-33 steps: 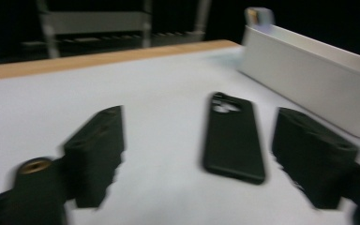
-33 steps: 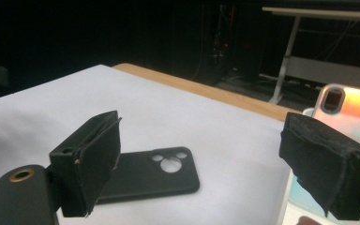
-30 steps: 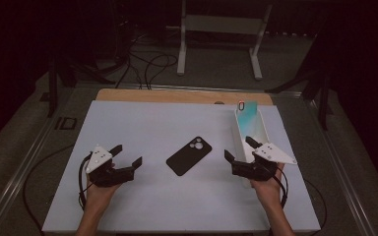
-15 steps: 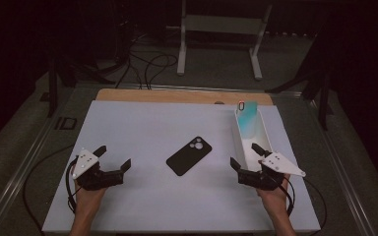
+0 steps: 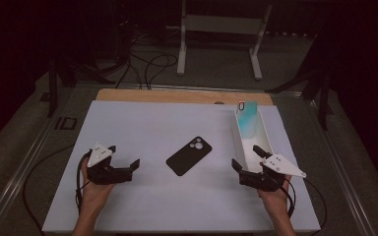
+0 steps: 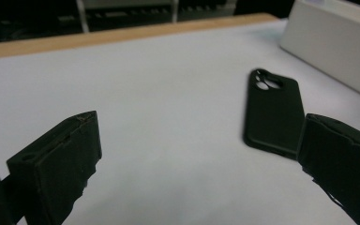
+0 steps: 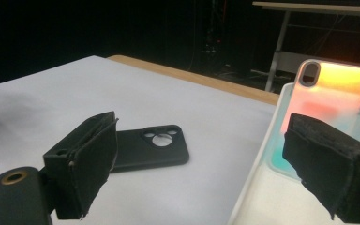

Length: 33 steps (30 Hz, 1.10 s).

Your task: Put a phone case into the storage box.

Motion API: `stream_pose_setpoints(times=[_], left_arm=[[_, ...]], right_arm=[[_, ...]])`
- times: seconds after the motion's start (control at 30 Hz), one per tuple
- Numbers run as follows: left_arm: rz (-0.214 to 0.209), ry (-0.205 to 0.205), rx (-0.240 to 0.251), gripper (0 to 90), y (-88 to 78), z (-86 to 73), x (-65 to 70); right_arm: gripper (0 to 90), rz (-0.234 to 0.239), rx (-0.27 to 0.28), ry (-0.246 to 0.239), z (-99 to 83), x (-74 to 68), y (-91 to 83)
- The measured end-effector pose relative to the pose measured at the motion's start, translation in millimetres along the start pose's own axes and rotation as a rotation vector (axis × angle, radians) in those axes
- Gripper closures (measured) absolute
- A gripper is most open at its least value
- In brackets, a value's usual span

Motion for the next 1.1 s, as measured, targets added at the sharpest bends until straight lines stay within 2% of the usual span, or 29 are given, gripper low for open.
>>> stream_pose_setpoints(times=[0.07, 0.1, 0.23, 0.3, 0.47, 0.63, 0.87, 0.93, 1.1], left_arm=[[-0.014, 0.011, -0.016, 0.6, 4.7, 1.6, 4.1], [-0.025, 0.023, -0.048, 0.6, 13.0, 3.3, 9.4], [-0.055, 0.024, -0.079, 0.6, 25.3, 5.0, 17.8], [-0.061, 0.041, -0.1, 0.6, 33.6, 6.0, 22.8], [-0.076, 0.055, -0.158, 0.6, 51.9, 6.6, 29.4], [-0.1, 0.057, -0.194, 0.7, 67.9, 9.3, 36.8], [-0.137, 0.095, -0.255, 0.6, 89.3, 11.1, 52.6], [-0.147, 0.1, -0.269, 0.6, 95.5, 11.0, 56.2], [-0.177, 0.081, -0.293, 0.6, 111.8, 9.2, 64.7]], right_arm=[[10.3, -0.003, 0.003, 0.004, 0.6, 0.7, -0.5], [10.3, -0.006, 0.006, 0.008, 1.6, 2.4, -1.1], [10.2, -0.007, 0.009, 0.008, 2.2, 2.1, -1.5], [10.3, -0.006, 0.008, 0.009, 1.8, 1.9, -1.3], [10.3, -0.003, 0.0, 0.004, -0.1, 1.3, 0.0], [10.3, -0.005, -0.006, 0.007, -1.5, 1.4, 0.9], [10.3, -0.005, -0.005, 0.012, -2.0, 2.3, 0.6], [10.3, -0.006, -0.004, 0.012, -2.0, 2.6, 0.8], [10.3, -0.008, -0.011, 0.015, -3.9, 3.8, 1.1]])
Point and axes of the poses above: each handheld gripper's, and its own axes: y roughly forward along the jaws, z roughly out of its top, x roughly to its right, the point moved 9 cm from there along y, roughly forward along the jaws, and after that the axes turned 4 degrees about y, right-handed, at the moved point
